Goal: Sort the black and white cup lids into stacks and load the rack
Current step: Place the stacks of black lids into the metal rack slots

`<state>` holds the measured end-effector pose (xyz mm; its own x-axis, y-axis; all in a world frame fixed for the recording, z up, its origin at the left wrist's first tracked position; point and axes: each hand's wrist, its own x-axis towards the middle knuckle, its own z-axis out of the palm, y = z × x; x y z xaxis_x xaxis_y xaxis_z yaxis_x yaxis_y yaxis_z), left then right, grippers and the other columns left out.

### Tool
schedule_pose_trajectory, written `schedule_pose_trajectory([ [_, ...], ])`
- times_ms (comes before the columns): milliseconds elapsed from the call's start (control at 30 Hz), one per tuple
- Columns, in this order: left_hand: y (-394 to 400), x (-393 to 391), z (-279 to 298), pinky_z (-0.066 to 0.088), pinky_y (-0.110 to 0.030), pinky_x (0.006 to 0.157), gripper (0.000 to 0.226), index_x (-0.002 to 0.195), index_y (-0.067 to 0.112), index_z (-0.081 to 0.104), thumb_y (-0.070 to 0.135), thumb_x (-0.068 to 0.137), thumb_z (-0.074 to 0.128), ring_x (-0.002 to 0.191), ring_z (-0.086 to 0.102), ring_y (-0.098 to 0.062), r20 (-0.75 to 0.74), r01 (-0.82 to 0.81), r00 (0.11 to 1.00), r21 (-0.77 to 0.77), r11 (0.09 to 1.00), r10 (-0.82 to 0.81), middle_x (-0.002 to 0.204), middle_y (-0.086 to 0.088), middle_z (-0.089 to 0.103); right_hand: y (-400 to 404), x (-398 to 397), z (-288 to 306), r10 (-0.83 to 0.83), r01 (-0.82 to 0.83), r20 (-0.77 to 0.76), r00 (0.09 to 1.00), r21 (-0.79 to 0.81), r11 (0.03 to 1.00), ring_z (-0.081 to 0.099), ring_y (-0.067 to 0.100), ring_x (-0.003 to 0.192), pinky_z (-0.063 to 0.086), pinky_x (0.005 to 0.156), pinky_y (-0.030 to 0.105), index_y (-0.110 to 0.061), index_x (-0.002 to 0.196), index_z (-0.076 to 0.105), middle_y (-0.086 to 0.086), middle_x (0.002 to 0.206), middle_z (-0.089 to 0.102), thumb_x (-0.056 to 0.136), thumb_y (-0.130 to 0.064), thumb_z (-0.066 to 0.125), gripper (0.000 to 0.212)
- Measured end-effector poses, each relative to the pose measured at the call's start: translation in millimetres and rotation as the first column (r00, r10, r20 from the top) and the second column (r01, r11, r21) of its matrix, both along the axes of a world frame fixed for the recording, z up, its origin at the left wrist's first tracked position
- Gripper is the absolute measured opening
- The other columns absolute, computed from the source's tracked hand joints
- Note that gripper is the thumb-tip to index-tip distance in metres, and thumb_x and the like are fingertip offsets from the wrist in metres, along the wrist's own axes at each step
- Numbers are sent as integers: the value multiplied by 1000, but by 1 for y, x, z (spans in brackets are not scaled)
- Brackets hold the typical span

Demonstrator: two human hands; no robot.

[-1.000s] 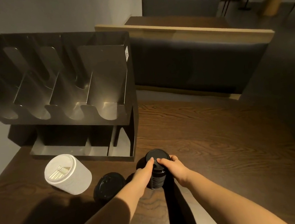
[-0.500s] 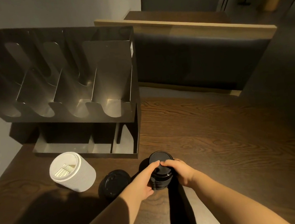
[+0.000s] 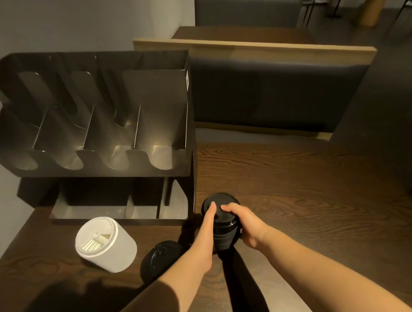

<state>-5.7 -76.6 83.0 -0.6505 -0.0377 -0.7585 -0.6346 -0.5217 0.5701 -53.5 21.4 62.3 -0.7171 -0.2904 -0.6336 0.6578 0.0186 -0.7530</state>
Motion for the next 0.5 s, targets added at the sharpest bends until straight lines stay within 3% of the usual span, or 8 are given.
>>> schedule_pose_trajectory([
  [67, 2, -7, 11, 39, -33, 97, 74, 144, 11, 37, 56, 87, 53, 130, 43, -24, 30, 17, 999, -124, 992, -14, 141, -10, 45, 2, -2, 17, 67, -68, -29, 997, -13, 998, 63, 14, 80, 43, 63, 27, -14, 94, 65, 3, 89, 69, 92, -24, 56, 14],
  [133, -3, -11, 20, 36, -40, 101, 87, 149, 16, 30, 63, 82, 57, 132, 40, -29, 98, 34, 995, -209, 977, -13, 147, -11, 39, 8, -7, 34, 110, -111, -41, 993, -20, 994, 61, 13, 80, 44, 68, 28, -17, 87, 64, -1, 81, 69, 94, -25, 53, 16],
  [267, -20, -6, 52, 31, -49, 107, 105, 152, 25, 22, 74, 67, 59, 137, 35, -35, 25, 184, 983, -121, 975, -182, 153, -11, 32, 12, -25, 76, 237, -232, -143, 961, 51, 971, 59, 21, 101, 42, 93, 37, -18, 99, 64, 5, 105, 66, 89, -31, 56, 18],
  [367, -36, -5, 83, 29, -53, 111, 128, 151, 27, 23, 80, 41, 61, 136, 37, -37, -74, 231, 967, -147, 962, -243, 152, -11, 35, 14, -38, 118, 389, -380, -210, 897, 85, 921, 60, 23, 97, 44, 90, 37, -16, 92, 63, 5, 98, 67, 90, -27, 54, 14],
  [433, -46, -8, 105, 34, -54, 110, 116, 145, 28, 36, 70, 43, 68, 132, 43, -34, -160, 181, 962, -228, 957, -220, 146, -10, 44, 10, -43, 144, 465, -460, -254, 848, 81, 884, 64, 16, 83, 46, 77, 29, -16, 87, 63, -1, 84, 70, 92, -24, 50, 15],
  [500, -55, -11, 126, 39, -54, 106, 98, 137, 25, 47, 62, 51, 73, 126, 50, -31, -225, 134, 955, -265, 955, -196, 138, -9, 53, 3, -47, 164, 508, -507, -330, 796, 95, 857, 65, 13, 81, 46, 73, 27, -16, 90, 64, -3, 83, 71, 91, -26, 51, 16],
])
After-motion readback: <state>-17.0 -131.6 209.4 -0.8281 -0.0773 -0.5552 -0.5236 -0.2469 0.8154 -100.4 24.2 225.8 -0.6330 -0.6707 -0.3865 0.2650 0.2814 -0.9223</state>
